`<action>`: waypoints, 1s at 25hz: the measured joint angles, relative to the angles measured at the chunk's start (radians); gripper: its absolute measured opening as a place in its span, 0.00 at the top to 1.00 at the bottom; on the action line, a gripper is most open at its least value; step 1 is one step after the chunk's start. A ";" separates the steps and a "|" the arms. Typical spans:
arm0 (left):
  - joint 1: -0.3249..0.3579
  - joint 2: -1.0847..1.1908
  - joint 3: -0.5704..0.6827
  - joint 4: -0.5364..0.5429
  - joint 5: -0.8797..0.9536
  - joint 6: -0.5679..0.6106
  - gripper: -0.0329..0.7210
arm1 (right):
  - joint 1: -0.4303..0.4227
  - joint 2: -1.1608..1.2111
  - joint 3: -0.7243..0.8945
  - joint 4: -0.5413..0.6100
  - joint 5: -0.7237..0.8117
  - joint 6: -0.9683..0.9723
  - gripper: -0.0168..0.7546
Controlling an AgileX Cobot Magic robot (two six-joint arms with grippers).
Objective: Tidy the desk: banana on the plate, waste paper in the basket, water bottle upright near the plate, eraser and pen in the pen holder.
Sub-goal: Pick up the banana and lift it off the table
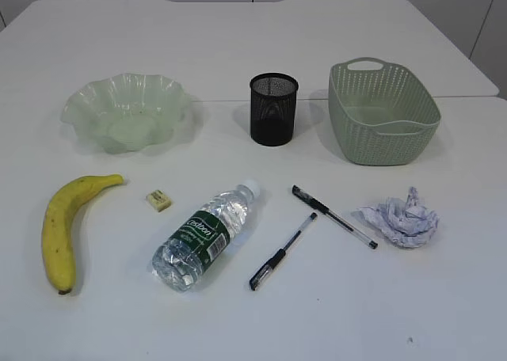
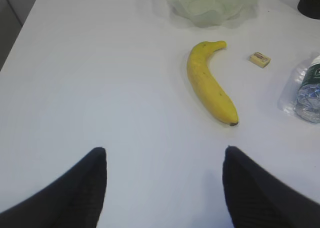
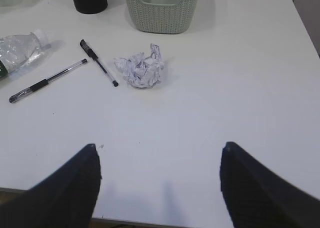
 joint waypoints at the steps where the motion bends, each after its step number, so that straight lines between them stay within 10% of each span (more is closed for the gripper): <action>1: 0.000 0.000 0.000 0.000 0.000 0.000 0.28 | 0.000 0.000 0.000 0.000 0.000 0.000 0.26; 25: 0.000 0.000 0.000 -0.061 0.000 0.000 0.28 | 0.000 0.000 0.000 0.000 0.000 -0.002 0.26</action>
